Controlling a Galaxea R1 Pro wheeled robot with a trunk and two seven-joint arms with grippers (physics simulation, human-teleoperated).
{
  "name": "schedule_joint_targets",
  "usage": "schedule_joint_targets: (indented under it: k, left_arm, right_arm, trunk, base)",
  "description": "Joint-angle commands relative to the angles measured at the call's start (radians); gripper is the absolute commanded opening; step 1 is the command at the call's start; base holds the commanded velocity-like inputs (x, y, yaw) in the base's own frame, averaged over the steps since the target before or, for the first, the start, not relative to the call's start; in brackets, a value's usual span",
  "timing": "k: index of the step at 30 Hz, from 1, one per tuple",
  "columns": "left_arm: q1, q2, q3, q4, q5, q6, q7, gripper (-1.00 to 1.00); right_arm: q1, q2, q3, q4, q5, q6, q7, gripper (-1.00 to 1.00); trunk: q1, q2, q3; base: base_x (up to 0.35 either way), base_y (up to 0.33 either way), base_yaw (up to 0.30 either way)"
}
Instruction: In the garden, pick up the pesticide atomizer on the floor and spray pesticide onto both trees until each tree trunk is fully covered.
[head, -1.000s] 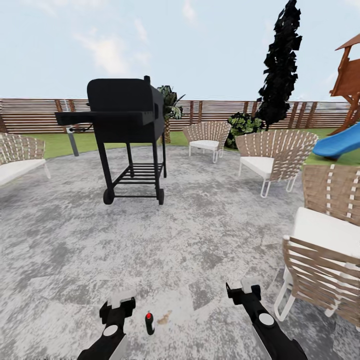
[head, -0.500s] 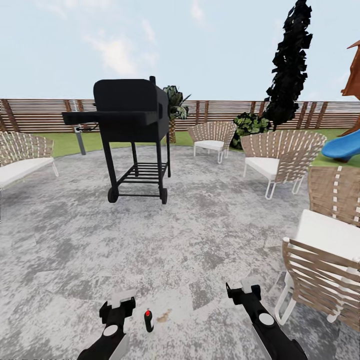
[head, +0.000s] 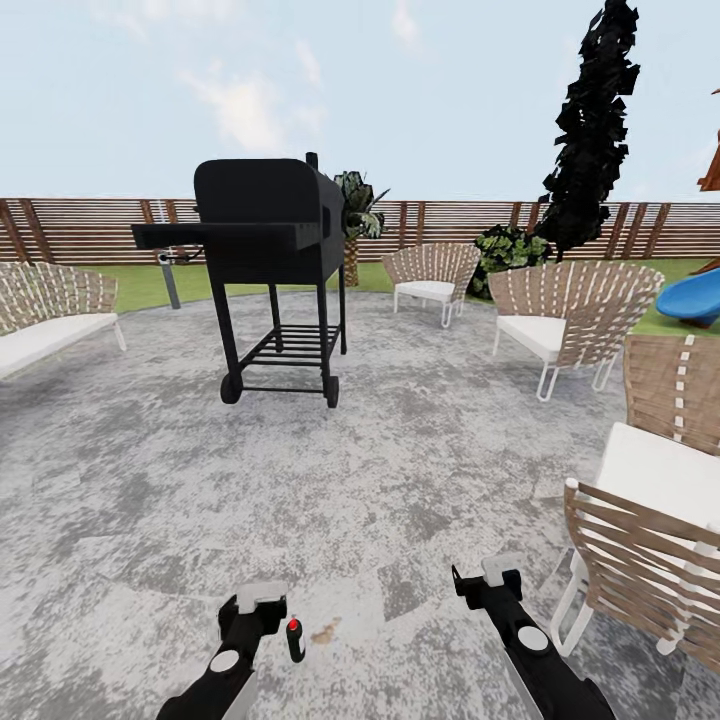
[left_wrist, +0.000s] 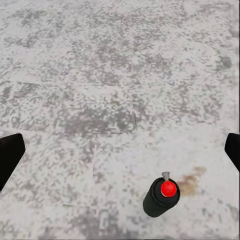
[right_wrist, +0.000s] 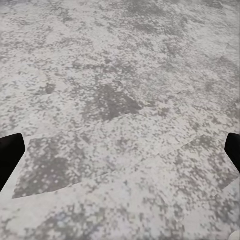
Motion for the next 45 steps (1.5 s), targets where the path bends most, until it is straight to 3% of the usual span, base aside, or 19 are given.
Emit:
schedule_joint_targets:
  k: [1,4,6,8,14,21,36,45]
  left_arm:
    - [0.000,0.000,-0.001,0.000,-0.002,0.000,-0.004,1.00]
    - [0.000,0.001,-0.004,0.000,-0.003,0.000,-0.009,1.00]
    - [0.000,0.001,-0.020,0.000,-0.009,0.000,-0.010,1.00]
    - [0.000,0.001,-0.058,0.000,-0.028,0.002,-0.011,1.00]
    - [0.000,0.001,-0.092,0.001,-0.051,0.004,-0.012,1.00]
    - [0.000,0.000,-0.093,0.000,-0.059,0.005,-0.011,1.00]
    - [0.000,-0.003,-0.093,0.000,-0.060,0.004,-0.011,1.00]
    - [0.000,-0.002,-0.093,0.000,-0.060,0.004,-0.011,1.00]
  right_arm:
    - [0.000,0.000,0.000,0.000,0.000,0.000,0.000,1.00]
    - [0.000,0.000,0.000,0.000,0.000,0.000,0.000,1.00]
    - [0.000,0.000,0.000,0.000,0.000,0.000,0.000,1.00]
    - [0.000,0.000,0.000,0.000,0.000,0.000,0.000,1.00]
    - [0.000,0.000,0.000,0.000,0.000,0.000,0.000,1.00]
    - [0.000,0.000,0.000,0.000,0.000,0.000,0.000,1.00]
    - [0.000,0.000,-0.002,-0.002,0.000,0.002,0.000,1.00]
    - [0.000,0.000,0.000,-0.002,0.001,0.000,0.000,1.00]
  trunk:
    - [0.000,0.000,0.000]
    - [0.000,0.000,0.000]
    - [0.000,0.000,0.000]
    - [0.000,0.000,0.000]
    - [0.000,0.000,0.000]
    - [0.000,0.000,0.000]
    - [0.007,-0.004,-0.076]
    - [0.007,-0.004,-0.082]
  base:
    - [0.000,0.000,0.000]
    - [0.000,0.000,0.000]
    - [0.000,0.000,0.000]
    - [0.000,0.000,0.000]
    - [0.000,0.000,0.000]
    - [0.000,0.000,0.000]
    - [0.000,0.000,-0.010]
    - [0.000,0.000,-0.029]
